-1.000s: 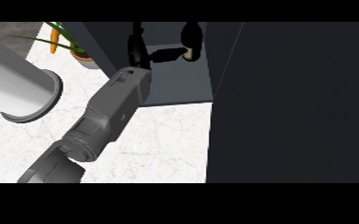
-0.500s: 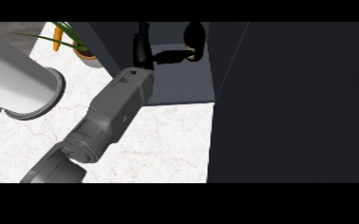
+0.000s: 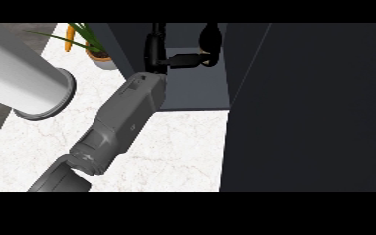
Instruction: Pick up the wine, place it into the cabinet and close the cabinet
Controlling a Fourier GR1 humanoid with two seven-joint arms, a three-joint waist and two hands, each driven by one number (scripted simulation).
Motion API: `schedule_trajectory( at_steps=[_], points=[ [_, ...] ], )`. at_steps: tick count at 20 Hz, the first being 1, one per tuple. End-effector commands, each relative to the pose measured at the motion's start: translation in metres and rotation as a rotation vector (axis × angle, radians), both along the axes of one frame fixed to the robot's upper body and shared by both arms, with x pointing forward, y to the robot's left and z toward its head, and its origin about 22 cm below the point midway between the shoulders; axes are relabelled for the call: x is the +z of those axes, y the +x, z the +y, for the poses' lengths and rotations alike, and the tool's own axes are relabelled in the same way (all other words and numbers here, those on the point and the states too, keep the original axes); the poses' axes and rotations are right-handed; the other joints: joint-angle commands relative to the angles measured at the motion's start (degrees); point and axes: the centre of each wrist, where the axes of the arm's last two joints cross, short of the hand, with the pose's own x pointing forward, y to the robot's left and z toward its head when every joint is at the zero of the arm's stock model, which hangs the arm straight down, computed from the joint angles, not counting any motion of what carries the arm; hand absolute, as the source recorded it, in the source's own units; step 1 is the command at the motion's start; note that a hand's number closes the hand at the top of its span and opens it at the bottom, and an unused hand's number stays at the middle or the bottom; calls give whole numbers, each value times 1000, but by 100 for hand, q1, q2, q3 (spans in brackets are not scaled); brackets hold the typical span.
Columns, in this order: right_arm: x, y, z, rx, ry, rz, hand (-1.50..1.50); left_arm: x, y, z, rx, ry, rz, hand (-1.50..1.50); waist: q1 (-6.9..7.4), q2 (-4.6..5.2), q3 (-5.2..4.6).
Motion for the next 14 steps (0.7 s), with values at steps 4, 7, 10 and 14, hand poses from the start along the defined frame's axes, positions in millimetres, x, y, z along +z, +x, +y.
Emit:
schedule_trajectory(
  at_steps=[4,7,10,14],
  points=[
    [30,-37,-8,21,52,-47,-150,-14,-15,8,-58,-61,-20,-150,169,-79,-1],
    [32,-30,-9,6,29,-63,-150,-16,-28,-2,-85,-80,-29,-150,240,-81,-3],
    [37,-39,-10,7,35,-75,-150,-9,-32,3,-73,-90,-42,-150,200,-82,-2],
    [28,-42,-4,-4,51,-51,-150,-18,-59,-4,-124,-116,-43,-150,169,-106,1]
  ],
)
